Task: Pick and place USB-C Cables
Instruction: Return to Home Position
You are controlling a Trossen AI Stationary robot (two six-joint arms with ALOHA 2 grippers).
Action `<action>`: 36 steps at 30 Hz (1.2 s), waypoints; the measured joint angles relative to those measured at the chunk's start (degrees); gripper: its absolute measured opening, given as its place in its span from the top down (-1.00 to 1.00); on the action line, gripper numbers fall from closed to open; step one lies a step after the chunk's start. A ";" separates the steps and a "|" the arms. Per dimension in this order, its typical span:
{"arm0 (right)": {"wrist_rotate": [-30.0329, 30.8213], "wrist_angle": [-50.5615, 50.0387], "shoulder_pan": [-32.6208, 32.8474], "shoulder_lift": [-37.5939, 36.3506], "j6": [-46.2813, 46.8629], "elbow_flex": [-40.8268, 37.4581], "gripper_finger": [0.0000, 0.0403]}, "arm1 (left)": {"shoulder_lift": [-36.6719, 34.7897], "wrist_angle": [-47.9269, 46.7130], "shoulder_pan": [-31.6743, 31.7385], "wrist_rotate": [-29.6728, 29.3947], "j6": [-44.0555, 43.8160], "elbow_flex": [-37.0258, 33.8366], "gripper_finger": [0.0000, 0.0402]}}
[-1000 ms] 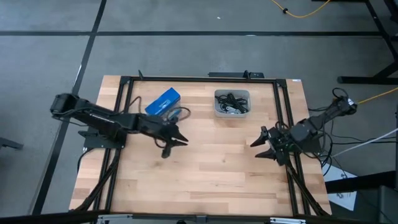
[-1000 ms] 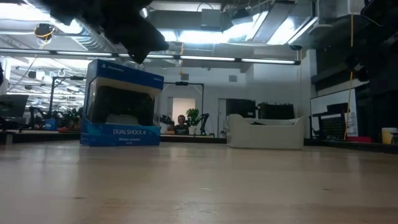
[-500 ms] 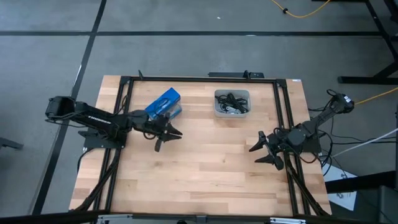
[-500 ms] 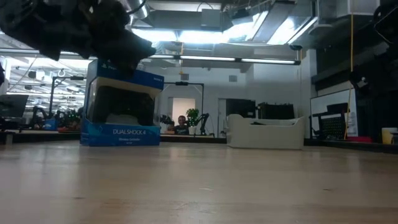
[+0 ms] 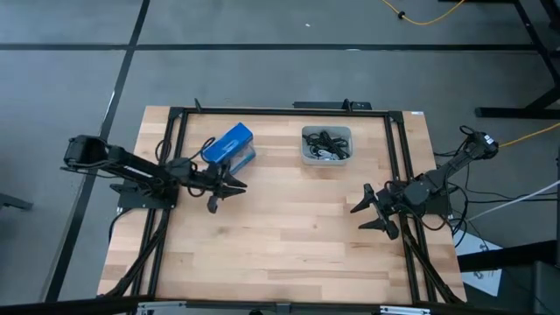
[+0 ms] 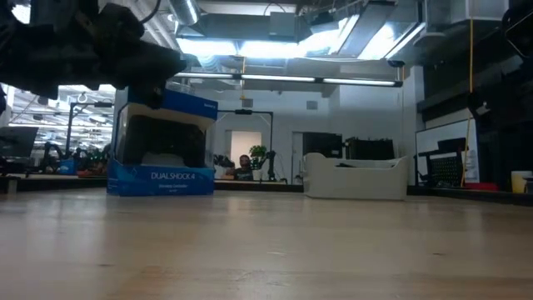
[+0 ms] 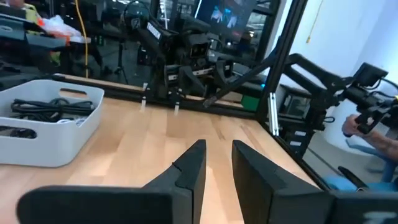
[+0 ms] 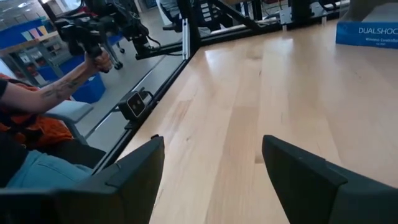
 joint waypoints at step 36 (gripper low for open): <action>0.00 0.20 -0.02 0.00 -1.25 0.00 -0.36 | 0.20 0.15 2.02 -2.95 -0.65 -4.31 0.65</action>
